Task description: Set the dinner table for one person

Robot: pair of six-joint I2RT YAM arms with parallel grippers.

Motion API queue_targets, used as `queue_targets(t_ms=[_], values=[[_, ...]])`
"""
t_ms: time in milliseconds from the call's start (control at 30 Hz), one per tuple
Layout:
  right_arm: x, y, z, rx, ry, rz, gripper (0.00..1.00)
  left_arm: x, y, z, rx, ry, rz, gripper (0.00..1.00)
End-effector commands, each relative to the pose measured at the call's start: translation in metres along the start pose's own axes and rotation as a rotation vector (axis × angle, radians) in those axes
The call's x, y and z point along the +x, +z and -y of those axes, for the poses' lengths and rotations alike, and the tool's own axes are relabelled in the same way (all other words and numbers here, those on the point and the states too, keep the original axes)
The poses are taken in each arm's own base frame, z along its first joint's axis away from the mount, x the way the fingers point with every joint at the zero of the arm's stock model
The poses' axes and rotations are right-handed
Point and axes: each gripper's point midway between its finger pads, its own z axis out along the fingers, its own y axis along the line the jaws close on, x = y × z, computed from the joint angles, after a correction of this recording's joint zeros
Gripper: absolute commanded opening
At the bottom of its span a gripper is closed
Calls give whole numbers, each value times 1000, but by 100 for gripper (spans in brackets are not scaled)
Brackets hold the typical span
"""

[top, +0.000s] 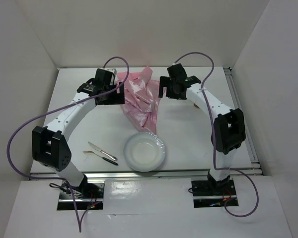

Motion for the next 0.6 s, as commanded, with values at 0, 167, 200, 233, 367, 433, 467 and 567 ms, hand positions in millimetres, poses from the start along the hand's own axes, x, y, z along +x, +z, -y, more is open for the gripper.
queue_targets(t_ms=[0, 167, 200, 233, 367, 433, 467, 567], values=[[-7, -11, 2, -3, 40, 41, 100, -20, -11, 12, 52, -20, 46, 95], [-11, -22, 4, -17, 21, 86, 100, -14, -7, 22, 105, -27, 19, 95], [-11, -22, 4, -17, 21, 86, 100, -12, -6, 23, 116, -27, 17, 94], [-10, -24, 5, -17, 21, 88, 100, -9, -3, 27, 119, -29, 5, 94], [-11, -40, 22, 54, 33, 118, 100, -12, 7, 31, 125, -64, -6, 93], [-3, -46, 29, 64, 24, 128, 98, -20, 8, 35, 119, -74, -23, 91], [-14, -62, 29, 35, 30, 186, 96, -15, 18, 40, 117, -64, -52, 91], [-15, -85, 29, -20, 8, 259, 92, -29, 25, 53, 130, -97, -43, 91]])
